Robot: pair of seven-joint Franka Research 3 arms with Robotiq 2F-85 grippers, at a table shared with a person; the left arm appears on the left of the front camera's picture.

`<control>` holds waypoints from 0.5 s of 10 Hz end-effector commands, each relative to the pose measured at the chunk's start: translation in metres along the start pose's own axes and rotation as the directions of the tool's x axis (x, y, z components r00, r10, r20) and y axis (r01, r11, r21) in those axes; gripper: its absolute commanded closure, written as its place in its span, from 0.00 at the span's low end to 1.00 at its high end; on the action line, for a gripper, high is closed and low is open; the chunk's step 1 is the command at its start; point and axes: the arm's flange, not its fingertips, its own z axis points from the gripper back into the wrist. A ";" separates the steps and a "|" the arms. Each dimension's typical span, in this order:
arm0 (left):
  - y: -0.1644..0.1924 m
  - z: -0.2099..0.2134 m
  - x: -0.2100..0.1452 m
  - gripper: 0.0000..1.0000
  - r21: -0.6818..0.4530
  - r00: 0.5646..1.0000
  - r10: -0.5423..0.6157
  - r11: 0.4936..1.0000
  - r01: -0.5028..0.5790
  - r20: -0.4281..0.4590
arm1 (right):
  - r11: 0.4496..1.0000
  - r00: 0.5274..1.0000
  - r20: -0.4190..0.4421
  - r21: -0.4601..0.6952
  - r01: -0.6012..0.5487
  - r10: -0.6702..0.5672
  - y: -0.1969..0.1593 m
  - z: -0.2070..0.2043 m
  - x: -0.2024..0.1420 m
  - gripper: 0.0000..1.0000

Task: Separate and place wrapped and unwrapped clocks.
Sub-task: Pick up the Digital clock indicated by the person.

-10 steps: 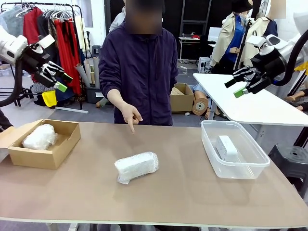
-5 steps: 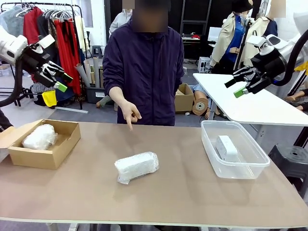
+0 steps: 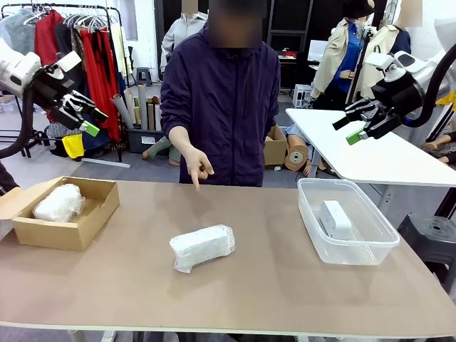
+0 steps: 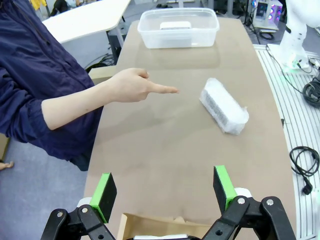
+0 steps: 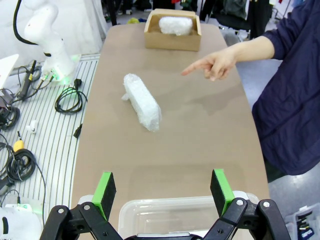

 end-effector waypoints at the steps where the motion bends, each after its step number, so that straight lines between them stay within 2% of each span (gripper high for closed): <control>1: -0.002 0.000 -0.002 0.00 -0.001 1.000 -0.016 1.000 0.016 0.018 | 1.000 1.000 -0.006 0.001 -0.012 0.012 0.005 -0.001 -0.001 0.00; 5: -0.002 0.000 -0.002 0.00 -0.001 1.000 -0.016 1.000 0.016 0.018 | 1.000 1.000 -0.006 0.001 -0.012 0.012 0.005 -0.001 -0.001 0.00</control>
